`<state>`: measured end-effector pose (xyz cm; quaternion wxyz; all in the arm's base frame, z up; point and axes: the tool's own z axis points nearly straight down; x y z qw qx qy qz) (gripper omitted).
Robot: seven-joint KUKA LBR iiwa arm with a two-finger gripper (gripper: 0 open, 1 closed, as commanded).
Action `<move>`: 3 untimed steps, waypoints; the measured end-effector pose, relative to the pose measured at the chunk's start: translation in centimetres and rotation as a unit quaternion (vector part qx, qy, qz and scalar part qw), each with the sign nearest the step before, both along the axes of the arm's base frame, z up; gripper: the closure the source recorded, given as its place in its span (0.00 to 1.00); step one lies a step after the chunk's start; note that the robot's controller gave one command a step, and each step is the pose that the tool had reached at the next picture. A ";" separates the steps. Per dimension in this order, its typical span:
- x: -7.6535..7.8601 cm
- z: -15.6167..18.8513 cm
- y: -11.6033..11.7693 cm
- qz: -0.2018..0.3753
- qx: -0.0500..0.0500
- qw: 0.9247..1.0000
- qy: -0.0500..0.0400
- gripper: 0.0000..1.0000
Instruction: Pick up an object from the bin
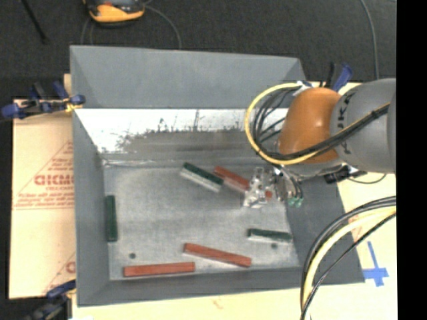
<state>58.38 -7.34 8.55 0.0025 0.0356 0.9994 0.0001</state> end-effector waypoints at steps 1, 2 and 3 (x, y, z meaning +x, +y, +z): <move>5.3 13.0 -2.3 0.032 -0.001 0.999 0.000 1.00; 5.3 13.0 -2.3 0.032 -0.001 0.999 0.000 1.00; 5.3 5.6 -0.4 0.010 0.000 1.000 0.001 0.00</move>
Offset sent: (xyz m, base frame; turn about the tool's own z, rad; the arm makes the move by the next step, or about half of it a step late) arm 0.0000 0.0000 0.0000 0.0000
